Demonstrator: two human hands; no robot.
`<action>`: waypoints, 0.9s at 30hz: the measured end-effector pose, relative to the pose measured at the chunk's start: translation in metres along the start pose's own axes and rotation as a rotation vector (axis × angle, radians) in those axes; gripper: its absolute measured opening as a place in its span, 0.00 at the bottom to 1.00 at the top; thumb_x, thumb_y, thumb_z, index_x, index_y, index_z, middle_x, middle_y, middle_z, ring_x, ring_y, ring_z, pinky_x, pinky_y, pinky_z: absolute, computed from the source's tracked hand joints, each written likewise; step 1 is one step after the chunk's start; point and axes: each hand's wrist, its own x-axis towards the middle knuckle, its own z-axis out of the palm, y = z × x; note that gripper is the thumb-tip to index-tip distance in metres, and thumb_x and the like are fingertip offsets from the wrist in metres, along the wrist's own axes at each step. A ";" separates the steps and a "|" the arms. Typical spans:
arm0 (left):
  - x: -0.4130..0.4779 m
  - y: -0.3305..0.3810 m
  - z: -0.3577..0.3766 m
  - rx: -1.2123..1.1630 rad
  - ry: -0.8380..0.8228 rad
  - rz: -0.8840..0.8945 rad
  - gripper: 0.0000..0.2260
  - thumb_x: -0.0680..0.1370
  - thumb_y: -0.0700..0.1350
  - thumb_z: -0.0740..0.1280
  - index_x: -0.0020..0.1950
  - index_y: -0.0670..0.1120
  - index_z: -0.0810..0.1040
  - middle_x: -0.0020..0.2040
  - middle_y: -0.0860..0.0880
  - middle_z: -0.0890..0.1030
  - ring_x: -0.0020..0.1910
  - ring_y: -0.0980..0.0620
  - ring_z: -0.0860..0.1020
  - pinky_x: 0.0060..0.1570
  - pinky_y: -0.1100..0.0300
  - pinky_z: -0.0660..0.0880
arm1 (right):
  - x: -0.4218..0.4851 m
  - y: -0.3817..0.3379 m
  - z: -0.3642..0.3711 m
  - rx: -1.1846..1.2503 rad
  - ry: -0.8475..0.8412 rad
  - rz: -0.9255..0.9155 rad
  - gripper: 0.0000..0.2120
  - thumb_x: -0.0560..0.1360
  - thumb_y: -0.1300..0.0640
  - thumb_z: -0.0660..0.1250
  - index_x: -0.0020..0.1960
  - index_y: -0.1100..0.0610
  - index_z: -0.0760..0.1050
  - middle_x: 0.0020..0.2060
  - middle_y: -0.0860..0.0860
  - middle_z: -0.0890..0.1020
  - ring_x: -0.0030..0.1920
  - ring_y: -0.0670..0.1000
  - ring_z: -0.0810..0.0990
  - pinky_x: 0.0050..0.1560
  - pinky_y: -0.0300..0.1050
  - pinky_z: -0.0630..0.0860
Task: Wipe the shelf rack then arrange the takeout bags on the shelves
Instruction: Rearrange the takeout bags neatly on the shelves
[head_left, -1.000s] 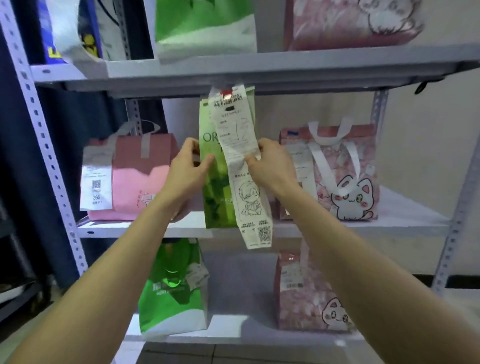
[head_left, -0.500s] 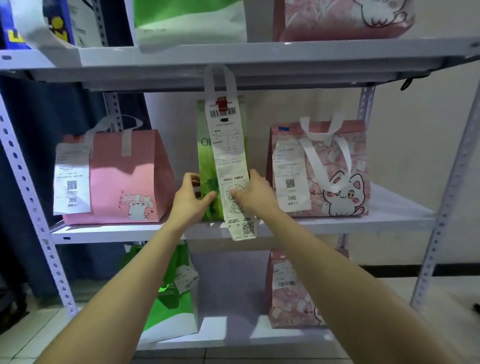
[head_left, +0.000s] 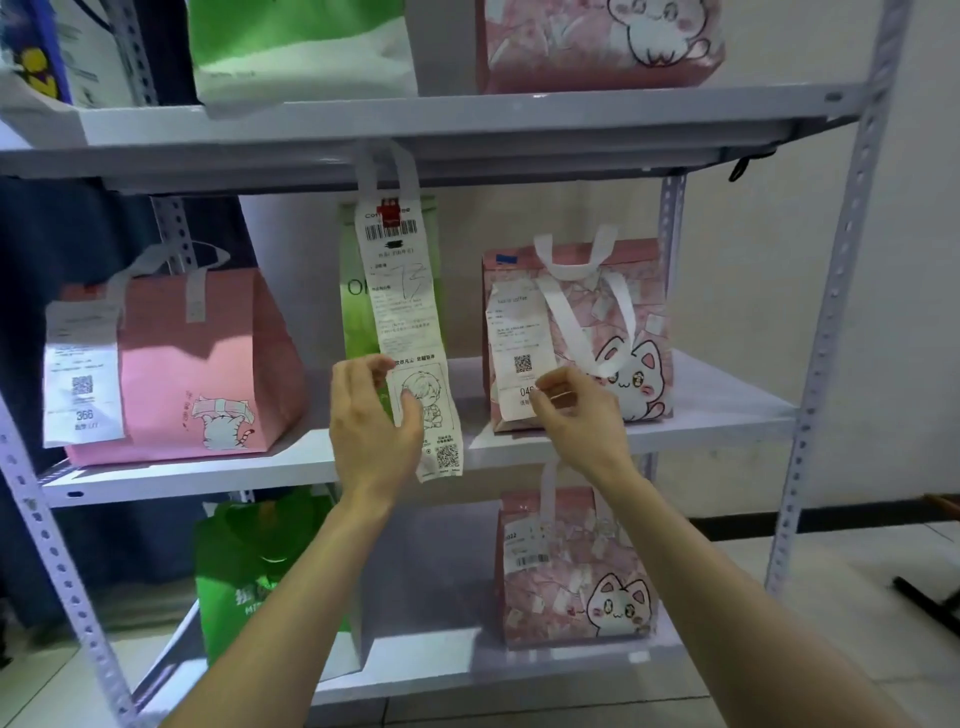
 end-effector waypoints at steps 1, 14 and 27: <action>-0.001 0.003 0.002 -0.010 -0.036 0.007 0.14 0.79 0.38 0.73 0.62 0.46 0.75 0.58 0.51 0.74 0.53 0.50 0.78 0.53 0.53 0.80 | 0.000 0.000 -0.001 0.000 0.007 -0.001 0.04 0.80 0.48 0.72 0.53 0.46 0.80 0.44 0.40 0.85 0.45 0.37 0.82 0.45 0.39 0.80; 0.002 -0.060 -0.098 0.143 -0.114 -0.179 0.11 0.78 0.37 0.72 0.57 0.48 0.78 0.53 0.51 0.78 0.47 0.51 0.80 0.52 0.46 0.81 | -0.017 -0.100 0.097 0.138 -0.187 -0.257 0.03 0.78 0.50 0.72 0.47 0.48 0.81 0.38 0.42 0.85 0.40 0.43 0.84 0.42 0.42 0.81; 0.052 -0.174 -0.231 0.373 -0.193 -0.490 0.23 0.78 0.39 0.73 0.73 0.44 0.74 0.70 0.44 0.77 0.67 0.46 0.78 0.64 0.54 0.75 | -0.020 -0.164 0.258 -0.067 -0.401 -0.182 0.23 0.77 0.40 0.73 0.63 0.53 0.73 0.57 0.50 0.81 0.54 0.54 0.81 0.53 0.52 0.81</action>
